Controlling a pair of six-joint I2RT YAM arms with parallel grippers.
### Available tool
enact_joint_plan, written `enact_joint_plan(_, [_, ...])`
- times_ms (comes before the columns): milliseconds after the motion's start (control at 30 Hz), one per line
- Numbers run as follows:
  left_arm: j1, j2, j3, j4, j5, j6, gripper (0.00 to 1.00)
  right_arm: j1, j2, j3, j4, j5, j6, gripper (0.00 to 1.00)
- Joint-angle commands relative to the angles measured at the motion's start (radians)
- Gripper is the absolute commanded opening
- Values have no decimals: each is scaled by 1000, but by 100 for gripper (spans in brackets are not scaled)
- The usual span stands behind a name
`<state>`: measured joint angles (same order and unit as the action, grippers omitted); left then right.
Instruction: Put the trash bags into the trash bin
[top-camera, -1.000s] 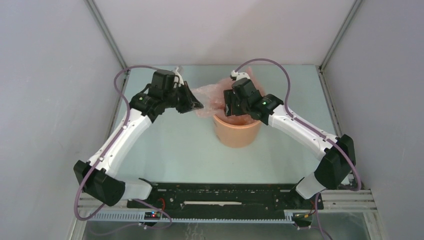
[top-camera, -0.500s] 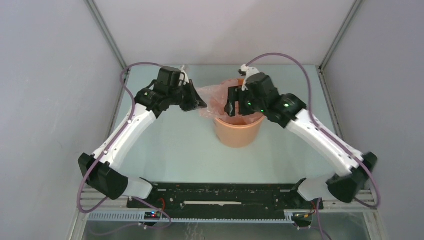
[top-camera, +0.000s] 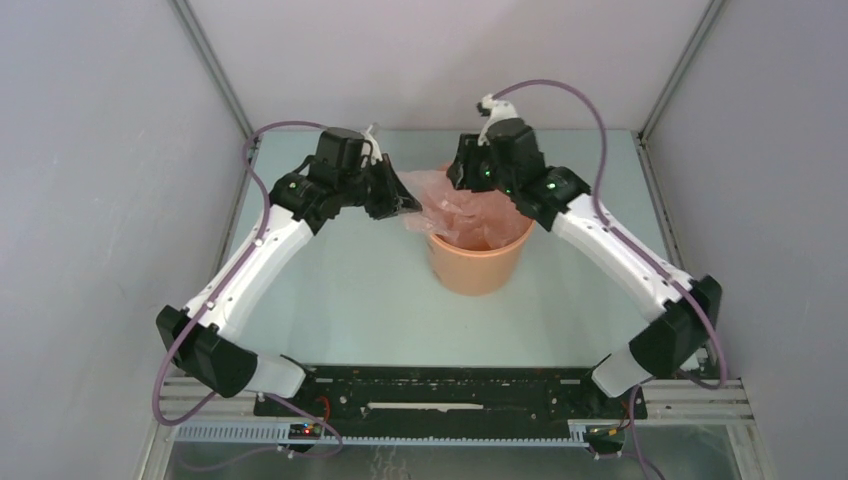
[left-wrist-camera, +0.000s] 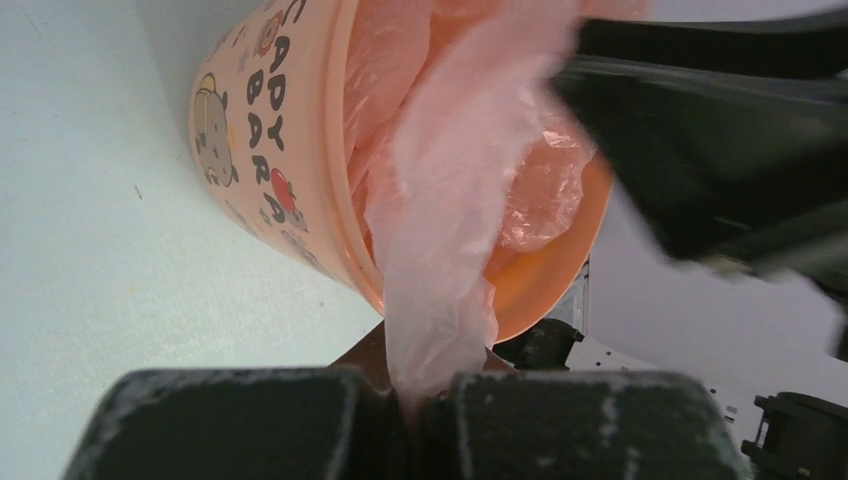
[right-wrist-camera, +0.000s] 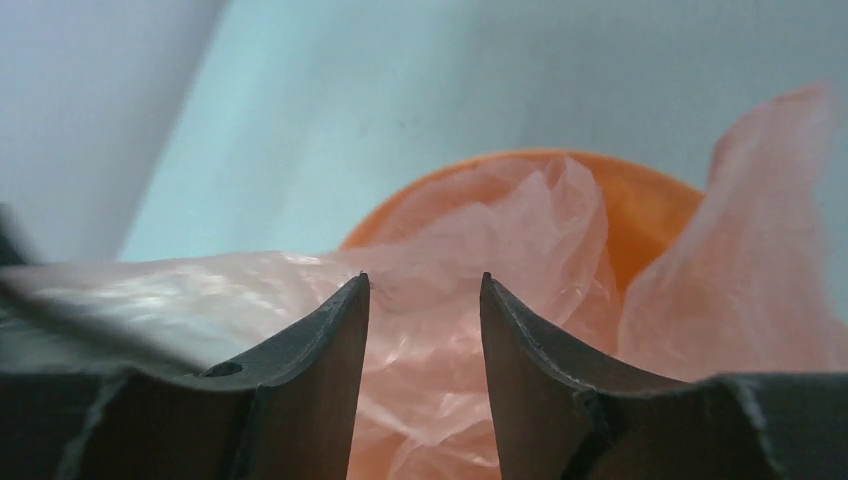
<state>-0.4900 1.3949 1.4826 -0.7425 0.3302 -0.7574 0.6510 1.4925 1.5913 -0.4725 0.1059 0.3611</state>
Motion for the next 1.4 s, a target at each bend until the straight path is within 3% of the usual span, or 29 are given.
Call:
enact_joint_plan(0, [10, 6, 58, 10, 24, -13, 0, 8, 48, -57, 22, 4, -36, 52])
enact_joint_plan(167, [13, 29, 20, 21, 47, -22, 0, 27, 60, -236, 101, 19, -49, 52])
enact_joint_plan(333, [13, 37, 20, 23, 36, -18, 0, -8, 68, -111, -20, 17, -62, 54])
enact_joint_plan(500, [13, 53, 59, 17, 34, -8, 0, 4, -41, 27, -158, -21, -70, 73])
enact_joint_plan(667, [17, 51, 82, 3, 35, -2, 0, 21, -161, 1, -205, 183, 13, 86])
enact_joint_plan(800, [17, 45, 81, 2, 41, -3, 0, -4, -147, -49, -177, 236, 60, 88])
enact_joint_plan(1000, [18, 60, 93, 1, 58, 0, 0, -5, 18, 15, -157, 266, 3, 92])
enact_joint_plan(1200, [18, 67, 102, -1, 64, 8, 0, 20, 118, 61, -99, 418, -126, 92])
enact_joint_plan(1367, [18, 61, 93, -10, 67, 17, 1, 63, 188, 85, -40, 560, -287, 84])
